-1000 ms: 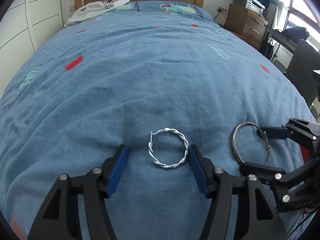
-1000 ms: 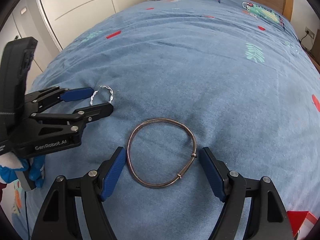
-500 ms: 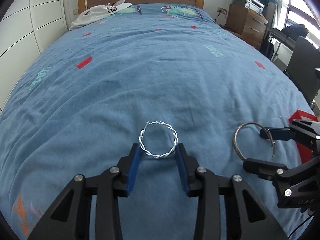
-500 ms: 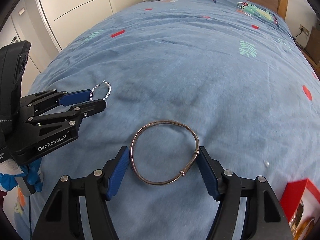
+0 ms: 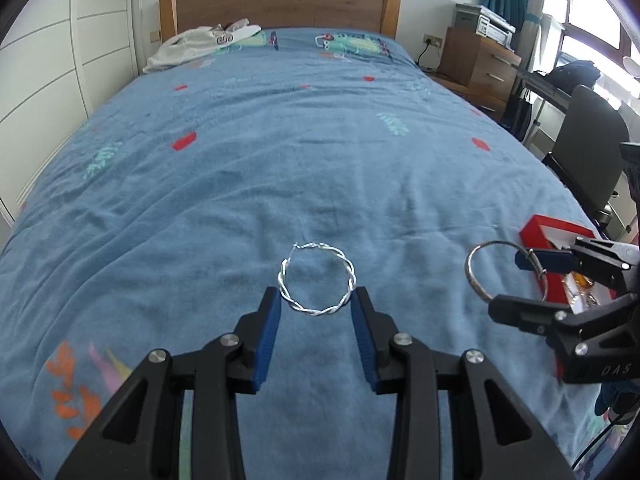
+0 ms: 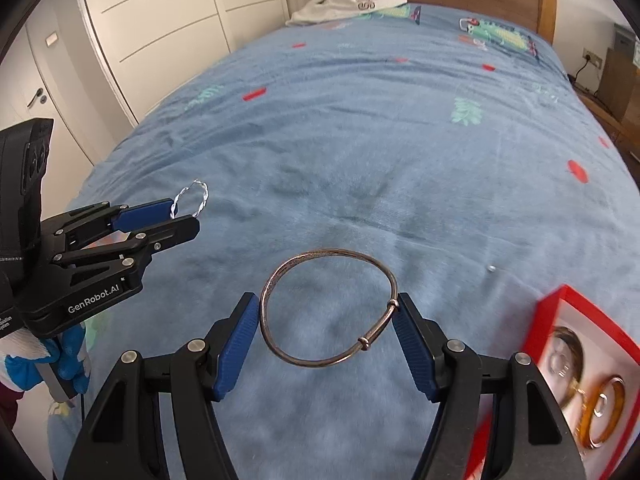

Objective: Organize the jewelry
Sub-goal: 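Carry the hoop and bangle over the red box with both tools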

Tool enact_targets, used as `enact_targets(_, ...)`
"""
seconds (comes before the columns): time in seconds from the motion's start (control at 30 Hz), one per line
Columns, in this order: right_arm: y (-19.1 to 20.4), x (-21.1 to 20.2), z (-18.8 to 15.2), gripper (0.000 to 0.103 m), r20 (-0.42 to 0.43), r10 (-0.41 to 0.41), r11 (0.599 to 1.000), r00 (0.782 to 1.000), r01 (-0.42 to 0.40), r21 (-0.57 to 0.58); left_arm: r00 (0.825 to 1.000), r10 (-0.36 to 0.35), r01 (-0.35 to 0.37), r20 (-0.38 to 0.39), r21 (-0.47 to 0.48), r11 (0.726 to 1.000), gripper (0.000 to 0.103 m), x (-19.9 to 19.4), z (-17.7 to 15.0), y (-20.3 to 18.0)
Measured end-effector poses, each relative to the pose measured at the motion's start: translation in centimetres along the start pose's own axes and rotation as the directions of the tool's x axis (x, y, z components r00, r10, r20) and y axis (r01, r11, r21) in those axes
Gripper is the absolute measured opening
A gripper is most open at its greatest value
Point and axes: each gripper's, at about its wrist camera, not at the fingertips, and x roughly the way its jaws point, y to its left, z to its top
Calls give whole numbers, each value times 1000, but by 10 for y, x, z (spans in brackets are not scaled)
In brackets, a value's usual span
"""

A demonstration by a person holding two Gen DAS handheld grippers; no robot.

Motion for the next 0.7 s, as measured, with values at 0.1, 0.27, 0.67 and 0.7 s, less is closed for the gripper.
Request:
enact_targets(0.1,2,-22,-5,67,31,-6,1000,1000,6,7,1000,-1,1,16,15,1000,34,-17,0,-7)
enact_targets(0.27,-2,-60,-16,67,82,-26,1000,996,24,19,998,-17,15,53,48,999,34,-48,5,-30)
enact_targets(0.67,-68,-150,-46,67,187,-127,989,974,110,97,988,-119,103,96,155,983,34,-77,26,-130)
enact_targets(0.7,-77,-156,-51,67,188,-139,987,972,120,106,987,-134,117,92,170,978,34,-75,27,-145)
